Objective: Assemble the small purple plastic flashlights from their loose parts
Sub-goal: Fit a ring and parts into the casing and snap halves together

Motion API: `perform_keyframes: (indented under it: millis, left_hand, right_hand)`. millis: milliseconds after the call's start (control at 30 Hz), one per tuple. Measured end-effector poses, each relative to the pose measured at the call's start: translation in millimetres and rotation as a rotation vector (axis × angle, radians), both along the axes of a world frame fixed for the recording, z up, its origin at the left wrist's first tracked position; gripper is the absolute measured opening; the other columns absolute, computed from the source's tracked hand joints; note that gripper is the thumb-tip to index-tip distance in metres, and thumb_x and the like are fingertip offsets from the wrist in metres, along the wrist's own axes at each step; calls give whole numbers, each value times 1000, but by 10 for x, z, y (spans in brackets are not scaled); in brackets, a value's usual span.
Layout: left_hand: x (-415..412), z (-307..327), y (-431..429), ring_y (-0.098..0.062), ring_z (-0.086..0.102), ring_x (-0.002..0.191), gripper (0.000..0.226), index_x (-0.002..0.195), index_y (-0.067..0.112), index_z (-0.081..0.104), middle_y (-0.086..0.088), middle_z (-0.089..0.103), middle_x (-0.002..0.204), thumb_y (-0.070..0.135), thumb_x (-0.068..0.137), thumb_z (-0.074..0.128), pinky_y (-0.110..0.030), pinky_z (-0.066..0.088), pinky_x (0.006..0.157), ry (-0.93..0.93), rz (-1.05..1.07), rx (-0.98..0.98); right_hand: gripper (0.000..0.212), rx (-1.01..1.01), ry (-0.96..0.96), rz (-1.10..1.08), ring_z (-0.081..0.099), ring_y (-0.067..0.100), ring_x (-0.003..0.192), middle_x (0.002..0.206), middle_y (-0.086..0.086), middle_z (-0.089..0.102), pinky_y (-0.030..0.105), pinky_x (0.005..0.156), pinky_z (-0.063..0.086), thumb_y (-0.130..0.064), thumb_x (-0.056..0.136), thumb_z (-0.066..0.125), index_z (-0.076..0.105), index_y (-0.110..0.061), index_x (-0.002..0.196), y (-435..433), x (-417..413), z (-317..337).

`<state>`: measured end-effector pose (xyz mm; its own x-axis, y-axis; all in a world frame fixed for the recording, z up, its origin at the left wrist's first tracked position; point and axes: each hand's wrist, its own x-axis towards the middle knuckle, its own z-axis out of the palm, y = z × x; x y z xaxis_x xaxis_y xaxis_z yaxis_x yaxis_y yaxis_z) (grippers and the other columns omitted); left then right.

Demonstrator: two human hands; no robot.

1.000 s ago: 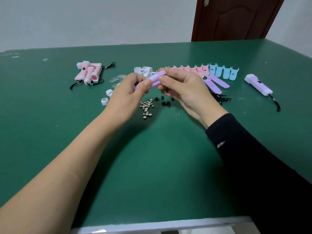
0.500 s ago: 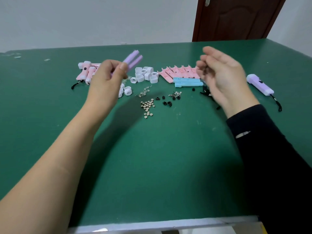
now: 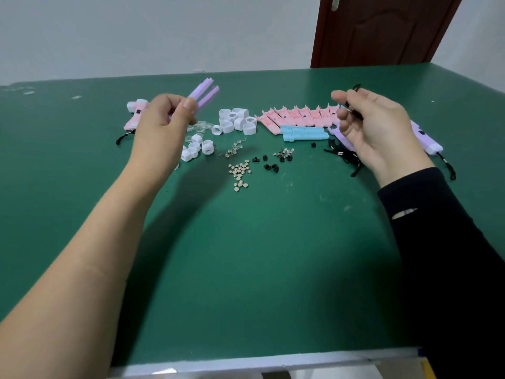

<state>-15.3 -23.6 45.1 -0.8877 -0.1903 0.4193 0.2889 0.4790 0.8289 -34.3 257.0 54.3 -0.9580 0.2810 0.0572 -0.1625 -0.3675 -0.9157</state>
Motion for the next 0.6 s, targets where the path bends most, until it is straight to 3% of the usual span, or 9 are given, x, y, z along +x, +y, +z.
perform_keyframes:
  millis: [133, 267, 400, 533, 600]
  left_hand:
    - [10, 14, 23, -9, 45, 69, 17, 84, 34, 52, 13, 59, 85, 38, 100, 46, -15, 40, 57, -10, -4, -3]
    - [11, -9, 30, -9, 47, 75, 15, 89, 32, 55, 15, 59, 85, 38, 100, 46, -25, 39, 66, -32, -18, -13]
    - [26, -60, 129, -5, 46, 69, 20, 100, 20, 57, 14, 58, 84, 37, 101, 47, -25, 37, 62, -57, -72, -79]
    - [44, -90, 220, 5, 44, 58, 17, 94, 20, 56, 15, 55, 76, 34, 101, 48, -10, 33, 56, -65, -106, -144]
    - [56, -96, 243, 6, 45, 59, 16, 92, 23, 55, 16, 55, 75, 34, 101, 48, -9, 33, 56, -71, -118, -178]
  right_hand:
    - [6, 40, -4, 44, 57, 6, 57, 79, 2, 72, 19, 56, 48, -9, 93, 59, 55, -14, 92, -40, -1, -13]
    - [8, 128, -31, 60, 58, 6, 61, 78, 0, 61, 20, 60, 50, -9, 91, 62, 58, -16, 89, -107, -6, -29]
    - [15, 240, -29, 120, 60, 4, 58, 75, 2, 60, 17, 57, 50, -2, 90, 58, 57, -16, 85, -239, 22, -46]
    - [15, 347, 31, 193, 57, 3, 55, 64, -6, 59, 17, 56, 49, -1, 88, 61, 59, -16, 83, -379, 80, -51]
    - [15, 437, 78, 204, 54, 5, 53, 59, -11, 58, 19, 55, 47, -4, 87, 64, 58, -17, 81, -421, 106, -54]
